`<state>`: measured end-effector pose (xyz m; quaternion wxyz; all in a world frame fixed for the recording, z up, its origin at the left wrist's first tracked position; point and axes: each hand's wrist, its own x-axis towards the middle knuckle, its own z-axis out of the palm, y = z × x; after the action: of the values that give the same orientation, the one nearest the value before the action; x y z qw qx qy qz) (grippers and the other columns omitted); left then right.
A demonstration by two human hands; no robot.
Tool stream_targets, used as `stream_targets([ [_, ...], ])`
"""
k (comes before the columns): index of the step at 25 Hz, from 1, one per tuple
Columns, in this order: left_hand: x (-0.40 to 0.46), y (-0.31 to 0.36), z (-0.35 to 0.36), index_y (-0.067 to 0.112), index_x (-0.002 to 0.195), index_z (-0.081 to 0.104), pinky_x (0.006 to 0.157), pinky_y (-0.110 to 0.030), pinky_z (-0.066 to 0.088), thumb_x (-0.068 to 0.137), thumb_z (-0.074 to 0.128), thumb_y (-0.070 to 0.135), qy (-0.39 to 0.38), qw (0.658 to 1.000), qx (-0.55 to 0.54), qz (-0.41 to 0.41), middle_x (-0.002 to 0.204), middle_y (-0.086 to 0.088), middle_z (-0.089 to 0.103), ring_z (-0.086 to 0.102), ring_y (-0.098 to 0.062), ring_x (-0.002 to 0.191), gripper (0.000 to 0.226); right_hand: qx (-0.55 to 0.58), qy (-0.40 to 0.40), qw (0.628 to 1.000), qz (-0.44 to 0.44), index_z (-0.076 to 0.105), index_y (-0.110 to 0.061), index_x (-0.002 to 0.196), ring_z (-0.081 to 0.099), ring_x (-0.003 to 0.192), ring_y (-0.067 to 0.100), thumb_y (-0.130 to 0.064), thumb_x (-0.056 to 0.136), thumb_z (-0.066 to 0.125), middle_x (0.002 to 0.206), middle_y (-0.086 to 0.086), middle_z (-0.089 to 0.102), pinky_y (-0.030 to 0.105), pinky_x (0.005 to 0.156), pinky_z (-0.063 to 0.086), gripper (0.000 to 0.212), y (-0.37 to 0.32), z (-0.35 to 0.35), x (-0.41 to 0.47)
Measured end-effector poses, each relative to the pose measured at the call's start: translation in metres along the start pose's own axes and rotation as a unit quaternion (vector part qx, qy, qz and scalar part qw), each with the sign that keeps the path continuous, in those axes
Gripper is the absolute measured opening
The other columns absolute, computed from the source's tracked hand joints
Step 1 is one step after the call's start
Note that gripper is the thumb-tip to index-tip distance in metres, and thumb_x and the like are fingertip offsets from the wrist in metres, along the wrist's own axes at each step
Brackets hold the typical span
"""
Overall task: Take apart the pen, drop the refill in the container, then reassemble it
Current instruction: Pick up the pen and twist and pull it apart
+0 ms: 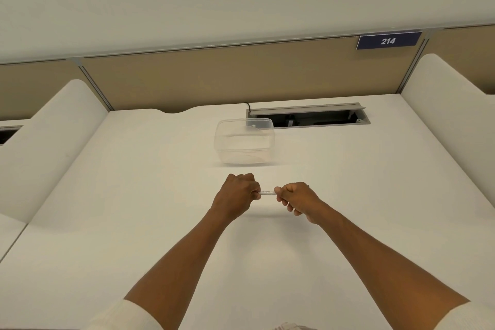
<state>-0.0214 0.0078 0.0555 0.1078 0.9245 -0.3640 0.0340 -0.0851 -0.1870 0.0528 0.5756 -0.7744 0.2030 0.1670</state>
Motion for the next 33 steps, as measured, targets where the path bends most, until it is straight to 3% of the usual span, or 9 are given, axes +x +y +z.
stream_targets([
  [3,-0.0012,-0.0004,0.0005,0.019,0.085,0.069,0.067,-0.030,0.024,0.092,0.062,0.027,0.001,1.000,-0.001,-0.004,0.083,0.003,0.058,0.044,-0.019,0.063,0.012,0.022,0.005,1.000,-0.016,0.064,-0.013,0.079,0.050,0.055,0.013,-0.031,0.089,0.069,0.071,0.000,0.059,0.023,0.046,0.033,0.022,0.0032,-0.0008,-0.0013],
  [7,-0.0014,0.0009,-0.0013,0.020,0.085,0.069,0.067,-0.030,0.022,0.091,0.063,0.026,0.003,1.000,0.005,0.003,0.083,0.003,0.058,0.051,-0.020,0.067,0.011,0.035,0.006,0.999,0.010,0.067,-0.013,0.075,0.050,0.051,0.013,-0.048,0.091,0.060,0.067,-0.001,0.059,0.022,0.046,0.035,0.039,0.0014,-0.0015,-0.0036],
  [15,-0.0052,0.0027,0.0013,0.019,0.086,0.070,0.067,-0.031,0.022,0.093,0.061,0.026,0.009,1.000,0.011,0.002,0.083,0.003,0.059,0.053,-0.022,0.068,0.013,0.037,0.013,0.999,-0.028,0.066,-0.012,0.081,0.054,0.062,0.014,-0.025,0.088,0.070,0.071,0.000,0.060,0.024,0.050,0.041,0.015,0.0054,-0.0030,-0.0022],
  [19,-0.0068,0.0024,-0.0007,0.020,0.087,0.070,0.069,-0.030,0.022,0.093,0.061,0.026,0.013,1.000,0.014,0.002,0.084,0.003,0.059,0.052,-0.021,0.068,0.012,0.029,0.007,0.999,-0.017,0.068,-0.013,0.078,0.053,0.061,0.015,-0.043,0.092,0.062,0.070,-0.002,0.064,0.023,0.049,0.040,0.034,0.0047,-0.0016,-0.0045],
  [21,-0.0064,0.0019,-0.0015,0.020,0.087,0.070,0.069,-0.030,0.022,0.093,0.061,0.026,0.014,1.000,0.015,0.003,0.084,0.004,0.059,0.052,-0.021,0.068,0.012,0.005,0.023,0.999,-0.036,0.068,-0.013,0.074,0.051,0.059,0.014,-0.040,0.094,0.058,0.067,-0.001,0.063,0.022,0.049,0.037,0.036,0.0055,0.0012,-0.0042],
  [26,-0.0068,-0.0010,0.0000,0.020,0.086,0.070,0.068,-0.030,0.022,0.093,0.060,0.026,0.016,1.000,0.018,-0.001,0.083,0.004,0.059,0.053,-0.022,0.067,0.014,0.026,0.040,0.996,-0.073,0.067,-0.017,0.076,0.047,0.060,0.012,-0.024,0.089,0.067,0.067,-0.004,0.058,0.024,0.055,0.039,0.015,0.0079,0.0032,-0.0007],
  [30,-0.0043,-0.0017,0.0005,0.021,0.086,0.070,0.069,-0.031,0.024,0.094,0.059,0.025,0.019,1.000,0.019,0.001,0.083,0.004,0.059,0.054,-0.022,0.068,0.014,-0.030,0.049,0.996,-0.065,0.070,-0.011,0.077,0.053,0.057,0.010,-0.044,0.094,0.057,0.067,-0.004,0.067,0.023,0.054,0.040,0.039,0.0061,0.0037,-0.0026],
  [33,-0.0021,-0.0002,0.0023,0.020,0.087,0.070,0.069,-0.031,0.024,0.094,0.058,0.025,0.015,1.000,0.020,0.006,0.084,0.004,0.059,0.054,-0.023,0.068,0.015,-0.050,0.072,0.993,-0.083,0.070,-0.009,0.075,0.054,0.056,0.005,-0.033,0.095,0.057,0.063,-0.008,0.065,0.020,0.058,0.041,0.034,0.0074,0.0051,-0.0023],
])
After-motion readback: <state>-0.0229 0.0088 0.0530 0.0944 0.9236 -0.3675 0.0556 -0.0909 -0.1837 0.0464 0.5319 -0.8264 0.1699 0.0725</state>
